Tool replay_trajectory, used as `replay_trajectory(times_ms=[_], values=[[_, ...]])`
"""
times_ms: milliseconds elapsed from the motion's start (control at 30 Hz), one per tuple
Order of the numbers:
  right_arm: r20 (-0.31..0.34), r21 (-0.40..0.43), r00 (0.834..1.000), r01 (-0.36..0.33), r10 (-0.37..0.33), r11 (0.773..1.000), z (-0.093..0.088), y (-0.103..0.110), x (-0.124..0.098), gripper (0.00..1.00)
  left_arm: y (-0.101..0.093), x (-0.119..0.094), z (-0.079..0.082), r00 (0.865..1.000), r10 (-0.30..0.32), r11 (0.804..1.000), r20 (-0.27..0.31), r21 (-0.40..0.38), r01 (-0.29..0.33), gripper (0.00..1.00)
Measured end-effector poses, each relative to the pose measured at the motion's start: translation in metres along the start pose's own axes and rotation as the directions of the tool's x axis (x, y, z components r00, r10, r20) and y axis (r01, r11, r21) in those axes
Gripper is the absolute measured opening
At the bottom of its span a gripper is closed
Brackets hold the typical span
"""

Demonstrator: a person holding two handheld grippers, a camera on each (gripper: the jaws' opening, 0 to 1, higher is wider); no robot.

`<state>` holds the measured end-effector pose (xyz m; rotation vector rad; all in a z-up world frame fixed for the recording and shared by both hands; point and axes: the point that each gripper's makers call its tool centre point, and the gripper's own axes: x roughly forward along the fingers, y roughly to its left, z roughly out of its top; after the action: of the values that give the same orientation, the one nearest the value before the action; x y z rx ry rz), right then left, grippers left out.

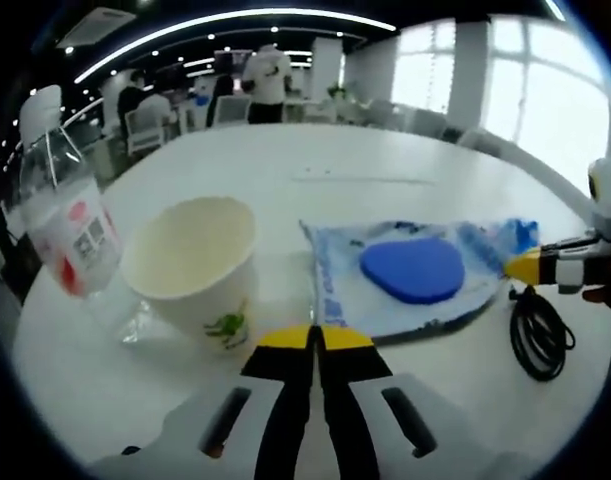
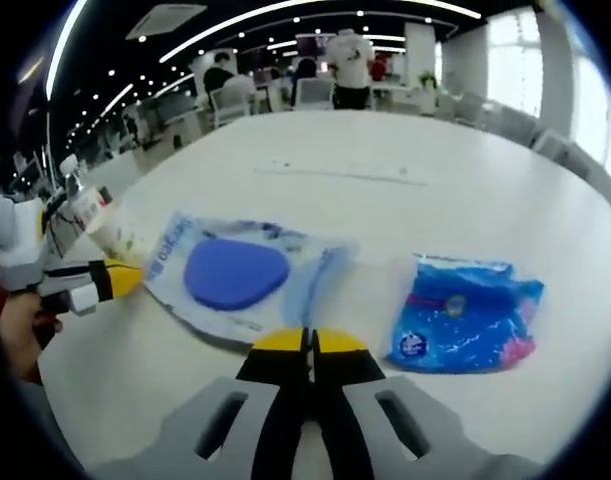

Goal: Arrange the tabletop items into an orderly group along one side of the table until the central work area is clear of visible clutter.

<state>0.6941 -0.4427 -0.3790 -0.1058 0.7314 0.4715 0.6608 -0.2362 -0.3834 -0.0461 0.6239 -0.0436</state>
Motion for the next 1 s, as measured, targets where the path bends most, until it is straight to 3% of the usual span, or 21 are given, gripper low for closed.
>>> replay_trajectory(times_ms=[267,467,667,833,1000], values=[[-0.008,0.028,1.000,0.011,-0.010,1.000,-0.003,-0.003,0.001,0.03,0.000,-0.002,0.002,1.000,-0.006,1.000,0.007,-0.011,0.006,0.00],[0.005,0.060,1.000,0.017,-0.017,0.998,0.002,-0.003,-0.006,0.09,0.001,-0.009,0.012,1.000,0.001,0.999,0.025,-0.040,0.000,0.09],[0.030,0.054,0.999,0.025,-0.027,0.998,0.009,0.001,-0.025,0.23,-0.011,-0.028,0.017,0.999,-0.025,0.998,0.036,-0.052,0.027,0.15],[0.056,0.036,0.998,0.026,-0.028,0.999,0.020,0.002,-0.050,0.52,-0.013,-0.048,0.028,0.998,-0.043,0.998,0.044,-0.041,0.044,0.28],[0.082,0.022,0.996,0.020,-0.022,1.000,0.022,0.002,-0.081,0.57,-0.011,-0.068,0.045,0.995,-0.060,0.998,0.081,-0.004,0.061,0.32]])
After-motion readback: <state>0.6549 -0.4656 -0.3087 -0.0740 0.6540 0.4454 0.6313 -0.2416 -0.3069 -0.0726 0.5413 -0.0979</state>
